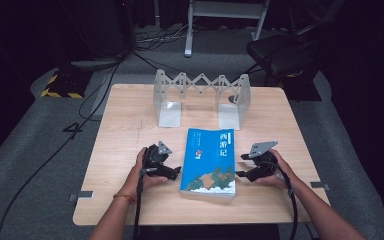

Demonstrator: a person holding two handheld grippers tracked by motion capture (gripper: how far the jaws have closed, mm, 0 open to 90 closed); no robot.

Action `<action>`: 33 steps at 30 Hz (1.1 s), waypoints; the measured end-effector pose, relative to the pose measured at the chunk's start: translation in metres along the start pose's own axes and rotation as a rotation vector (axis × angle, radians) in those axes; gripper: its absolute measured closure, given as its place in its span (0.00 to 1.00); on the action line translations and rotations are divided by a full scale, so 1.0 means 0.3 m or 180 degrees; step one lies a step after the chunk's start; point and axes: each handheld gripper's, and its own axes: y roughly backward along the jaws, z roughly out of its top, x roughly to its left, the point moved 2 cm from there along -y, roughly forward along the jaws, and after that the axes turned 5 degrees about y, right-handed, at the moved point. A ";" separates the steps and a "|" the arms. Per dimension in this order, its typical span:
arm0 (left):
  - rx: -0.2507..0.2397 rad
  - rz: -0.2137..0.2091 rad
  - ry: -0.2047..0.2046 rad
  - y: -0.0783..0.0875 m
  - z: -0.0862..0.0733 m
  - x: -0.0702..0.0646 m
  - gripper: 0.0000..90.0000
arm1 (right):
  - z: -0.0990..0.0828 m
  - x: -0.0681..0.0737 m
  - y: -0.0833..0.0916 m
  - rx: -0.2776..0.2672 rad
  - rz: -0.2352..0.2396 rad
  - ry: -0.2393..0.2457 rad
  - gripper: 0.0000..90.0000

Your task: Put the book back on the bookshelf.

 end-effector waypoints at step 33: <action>-0.0048 -0.0218 -0.0222 -0.072 0.090 0.012 0.13 | -0.056 0.020 0.028 -0.0070 -0.0019 -0.0109 0.29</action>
